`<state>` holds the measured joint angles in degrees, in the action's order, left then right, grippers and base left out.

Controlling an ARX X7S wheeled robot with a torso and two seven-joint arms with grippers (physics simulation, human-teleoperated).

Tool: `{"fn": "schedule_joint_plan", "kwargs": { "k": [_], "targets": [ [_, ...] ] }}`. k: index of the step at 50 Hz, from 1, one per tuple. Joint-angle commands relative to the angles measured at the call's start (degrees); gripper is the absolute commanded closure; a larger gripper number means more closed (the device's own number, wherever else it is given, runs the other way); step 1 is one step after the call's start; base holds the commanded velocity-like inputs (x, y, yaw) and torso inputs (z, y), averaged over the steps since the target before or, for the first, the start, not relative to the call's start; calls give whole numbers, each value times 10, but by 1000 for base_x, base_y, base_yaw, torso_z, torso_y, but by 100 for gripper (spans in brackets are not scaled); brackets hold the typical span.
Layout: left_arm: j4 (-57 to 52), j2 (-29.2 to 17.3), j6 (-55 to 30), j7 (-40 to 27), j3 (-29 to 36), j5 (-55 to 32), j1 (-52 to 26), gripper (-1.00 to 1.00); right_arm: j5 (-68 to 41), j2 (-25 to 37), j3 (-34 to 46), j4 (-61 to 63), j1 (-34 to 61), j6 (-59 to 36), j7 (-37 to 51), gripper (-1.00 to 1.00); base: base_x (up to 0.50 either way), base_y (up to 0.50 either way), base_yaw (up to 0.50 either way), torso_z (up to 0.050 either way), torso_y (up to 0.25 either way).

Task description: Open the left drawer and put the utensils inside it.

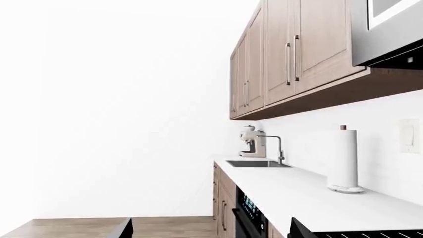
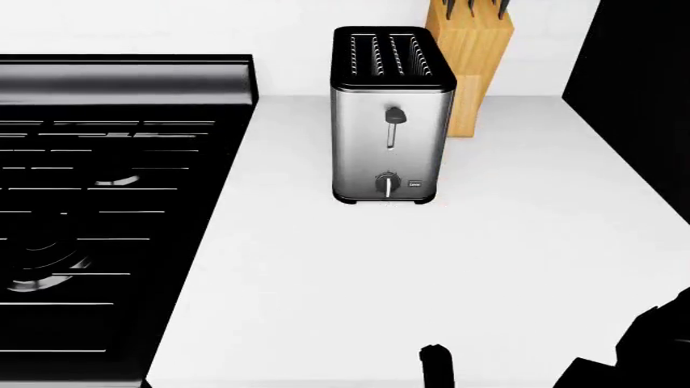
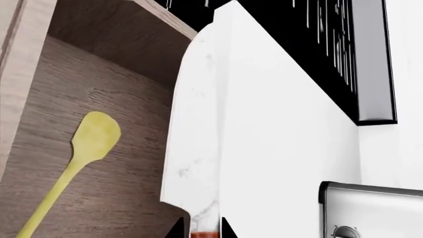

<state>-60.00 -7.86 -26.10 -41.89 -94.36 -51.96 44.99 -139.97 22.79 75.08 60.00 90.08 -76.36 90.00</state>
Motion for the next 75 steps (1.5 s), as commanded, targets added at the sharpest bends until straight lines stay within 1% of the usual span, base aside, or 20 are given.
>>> {"fn": "schedule_joint_plan", "kwargs": {
  "k": [1, 9, 15, 19, 27, 30, 34, 39, 43, 49, 62, 66, 72, 75],
  "targets": [
    [0, 2, -1, 2, -5, -4, 0, -100, 14, 9, 7, 0, -22, -14, 0, 100, 0, 0, 0, 0, 0],
    [0, 2, 1, 1, 1, 2, 0, -100, 32, 12, 12, 0, -46, -20, 0, 100, 0, 0, 0, 0, 0],
    [0, -1, 1, -1, 5, 4, 0, -100, 81, 21, 20, 0, -123, -44, 0, 100, 0, 0, 0, 0, 0],
    [0, -1, 2, -3, 12, 10, 0, -100, 100, 36, 7, 0, -173, -67, 0, 100, 0, 0, 0, 0, 0],
    [0, 0, 3, -1, 9, 8, 0, -100, 115, 56, -8, 0, -228, -92, 0, 100, 0, 0, 0, 0, 0],
    [0, 2, 3, 1, 6, 6, 0, -100, 118, 78, -27, 0, -266, -108, 0, 100, 0, 0, 0, 0, 0],
    [0, 2, 2, 2, 3, 5, 0, -100, 125, 89, -36, 0, -294, -120, 0, 100, 0, 0, 0, 0, 0],
    [0, 3, 1, 1, 1, 2, 0, -100, 119, 106, -54, 0, -325, -124, 0, 100, 0, 0, 0, 0, 0],
    [0, 1, -2, 0, -1, 1, 0, -100, 95, 119, -88, 0, -355, -120, 0, 100, 0, 0, 0, 0, 0],
    [0, -1, -2, -2, -1, 1, 0, -100, 81, 138, -91, 0, -353, -106, 0, 100, 0, 0, 0, 0, 0],
    [0, -2, -1, -2, 5, 6, 0, -100, 45, 188, -148, 0, -379, -101, 0, 100, 0, 0, 0, 0, 0],
    [0, -1, 0, -3, 7, 8, 0, -100, 23, 210, -194, 0, -398, -95, 0, 100, 0, 0, 0, 0, 0],
    [0, -1, 1, -3, 12, 13, 0, -100, -13, 242, -253, 0, -401, -79, -1, 100, 0, 0, 0, 0, 0],
    [0, 0, 2, -2, 12, 13, 0, -100, -13, 257, -271, -4, -405, -82, -13, 100, 0, 0, 0, 0, 0]
  ]
}}
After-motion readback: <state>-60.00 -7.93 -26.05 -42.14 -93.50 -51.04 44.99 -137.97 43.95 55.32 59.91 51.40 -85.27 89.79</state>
